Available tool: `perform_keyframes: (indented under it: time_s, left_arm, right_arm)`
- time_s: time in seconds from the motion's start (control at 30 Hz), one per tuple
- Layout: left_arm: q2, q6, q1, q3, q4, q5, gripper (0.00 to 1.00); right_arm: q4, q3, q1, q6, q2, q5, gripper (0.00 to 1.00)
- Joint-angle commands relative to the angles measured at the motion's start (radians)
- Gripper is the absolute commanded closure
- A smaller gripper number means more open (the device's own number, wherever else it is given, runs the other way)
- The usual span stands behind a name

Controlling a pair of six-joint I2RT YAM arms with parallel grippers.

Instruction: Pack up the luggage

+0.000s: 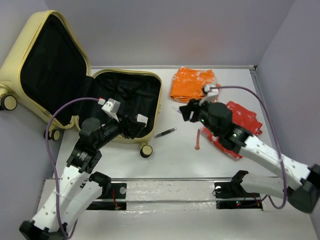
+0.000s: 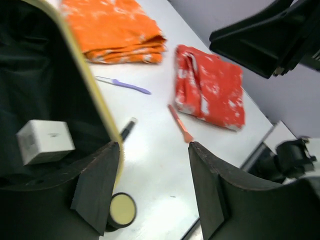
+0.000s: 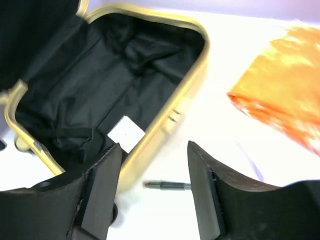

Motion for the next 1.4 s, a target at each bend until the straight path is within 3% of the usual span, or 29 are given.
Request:
perform_keyframes:
  time_s: [0.0,0.03,0.07,0.13,0.27,0.53,1.0,1.2,1.37]
  left_arm:
    - [0.126,-0.007,-0.343,0.127,0.028,-0.276,0.33]
    - [0.163,-0.004,-0.431,0.144,0.018,-0.366,0.34]
    - [0.257,0.016,-0.602,0.186,-0.015,-0.581,0.34]
    - [0.443,0.035,-0.721,0.246,-0.073,-0.870,0.37]
    - [0.727,0.087,-0.771,0.375,-0.149,-0.979,0.41]
    - [1.062,0.176,-0.765,0.477,-0.103,-0.988,0.42]
    - [1.226,0.271,-0.628,0.504,-0.029,-0.823,0.32]
    - [1.269,0.274,-0.610,0.503,-0.006,-0.772,0.41]
    - [1.303,0.260,-0.610,0.475,0.020,-0.752,0.57]
  right_arm:
    - [-0.115,-0.361,-0.059,0.237,-0.278,0.201,0.43]
    - [-0.168,-0.402,-0.060,0.265,-0.336,0.212,0.46]
    - [-0.241,-0.454,-0.070,0.326,-0.442,0.232,0.47]
    - [-0.315,-0.477,-0.070,0.380,-0.566,0.258,0.47]
    - [-0.440,-0.505,-0.079,0.420,-0.667,0.263,0.47]
    - [-0.525,-0.520,-0.079,0.440,-0.751,0.197,0.47]
    - [-0.425,-0.536,-0.079,0.377,-0.590,0.106,0.35]
    - [-0.337,-0.559,-0.079,0.391,-0.457,0.048,0.35]
    - [-0.279,-0.565,-0.079,0.403,-0.355,0.082,0.37]
